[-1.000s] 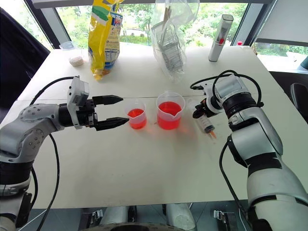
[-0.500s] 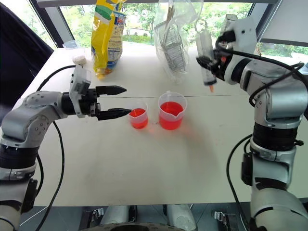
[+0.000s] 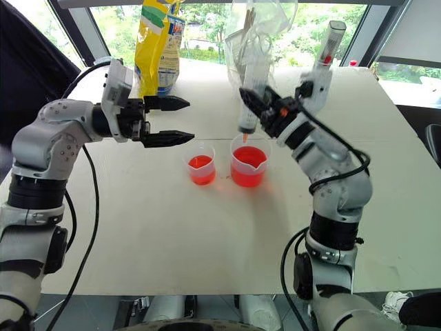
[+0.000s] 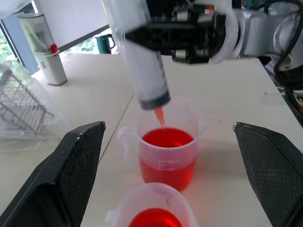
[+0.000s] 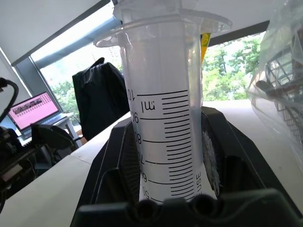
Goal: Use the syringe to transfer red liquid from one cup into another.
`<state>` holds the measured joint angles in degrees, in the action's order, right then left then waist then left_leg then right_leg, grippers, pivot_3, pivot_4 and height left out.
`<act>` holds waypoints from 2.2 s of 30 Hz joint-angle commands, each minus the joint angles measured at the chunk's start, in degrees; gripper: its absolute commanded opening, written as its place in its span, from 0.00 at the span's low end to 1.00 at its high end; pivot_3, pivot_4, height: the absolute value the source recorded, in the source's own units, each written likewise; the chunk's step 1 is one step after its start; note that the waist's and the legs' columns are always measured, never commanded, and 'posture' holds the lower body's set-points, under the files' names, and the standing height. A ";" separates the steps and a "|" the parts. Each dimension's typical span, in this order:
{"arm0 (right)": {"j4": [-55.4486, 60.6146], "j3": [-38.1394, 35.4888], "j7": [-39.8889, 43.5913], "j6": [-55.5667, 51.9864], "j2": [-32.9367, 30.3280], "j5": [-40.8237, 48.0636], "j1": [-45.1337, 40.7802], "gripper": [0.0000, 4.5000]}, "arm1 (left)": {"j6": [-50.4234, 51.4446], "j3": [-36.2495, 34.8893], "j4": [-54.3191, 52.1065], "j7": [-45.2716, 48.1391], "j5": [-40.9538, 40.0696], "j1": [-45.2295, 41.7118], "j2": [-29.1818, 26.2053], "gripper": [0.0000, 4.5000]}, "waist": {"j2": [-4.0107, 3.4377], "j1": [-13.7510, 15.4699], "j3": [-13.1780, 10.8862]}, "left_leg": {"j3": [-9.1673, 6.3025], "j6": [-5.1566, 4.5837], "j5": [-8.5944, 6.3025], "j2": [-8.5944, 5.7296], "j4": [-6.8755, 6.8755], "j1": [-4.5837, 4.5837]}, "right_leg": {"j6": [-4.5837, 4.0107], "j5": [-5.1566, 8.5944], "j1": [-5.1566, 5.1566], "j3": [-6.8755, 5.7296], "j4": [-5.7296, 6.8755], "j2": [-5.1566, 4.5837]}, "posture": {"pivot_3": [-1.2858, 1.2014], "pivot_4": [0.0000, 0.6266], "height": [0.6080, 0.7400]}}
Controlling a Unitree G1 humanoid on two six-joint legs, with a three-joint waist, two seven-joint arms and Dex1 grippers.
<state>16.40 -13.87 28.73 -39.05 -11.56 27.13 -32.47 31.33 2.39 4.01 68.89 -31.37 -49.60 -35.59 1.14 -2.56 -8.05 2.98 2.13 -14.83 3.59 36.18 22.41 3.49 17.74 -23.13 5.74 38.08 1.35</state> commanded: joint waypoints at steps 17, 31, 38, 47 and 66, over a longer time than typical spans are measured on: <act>-5.04 9.24 1.04 18.50 -1.19 -6.40 11.38 0.31 | -12.79 2.48 23.62 0.80 8.91 -17.14 15.76 1.00 | 0.00 0.00 0.01 | -0.04 0.00 0.00 0.02 -0.01 -0.04 | 0.00 0.00 0.02 0.01 0.02 0.17 | 0.52 0.24 0.99; -5.85 12.35 2.26 20.54 -3.82 -8.17 13.29 0.31 | -15.77 1.37 35.03 -1.28 12.13 -20.89 22.26 1.00 | 0.02 -0.03 0.02 | -0.03 0.00 0.00 0.01 0.00 -0.05 | 0.00 0.00 0.06 -0.02 0.02 0.19 | 0.52 0.24 0.99; -6.25 13.00 2.68 20.68 -4.64 -8.59 13.83 0.31 | -12.22 -1.16 34.21 -0.54 9.55 -21.62 22.91 0.61 | 0.03 -0.02 0.02 | -0.04 0.00 0.00 0.01 0.00 -0.09 | 0.00 0.00 0.11 -0.04 0.02 0.20 | 0.52 0.24 0.99; -6.59 13.52 2.73 20.50 -5.35 -8.70 13.29 0.31 | -10.31 0.43 31.11 1.91 10.16 -19.51 22.09 0.01 | 0.03 -0.07 0.03 | -0.04 0.00 0.00 0.01 0.00 -0.23 | 0.01 0.01 0.29 -0.07 0.00 0.20 | 0.52 0.24 0.99; -4.62 15.98 5.80 12.53 -9.14 -6.11 14.27 0.31 | -13.22 -4.47 33.36 -2.45 8.68 -25.42 21.95 0.01 | 0.04 0.02 0.03 | -0.05 0.00 0.00 0.01 0.01 -0.28 | 0.01 0.01 0.36 -0.08 -0.02 0.20 | 0.52 0.24 0.99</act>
<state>12.30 -0.87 32.37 -23.46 -19.82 21.16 -20.37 20.94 2.53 39.40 68.90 -20.80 -69.86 -12.80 1.18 -2.55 -8.02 2.93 2.13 -14.83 3.59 36.18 22.13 3.50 17.74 -22.78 5.66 38.06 1.56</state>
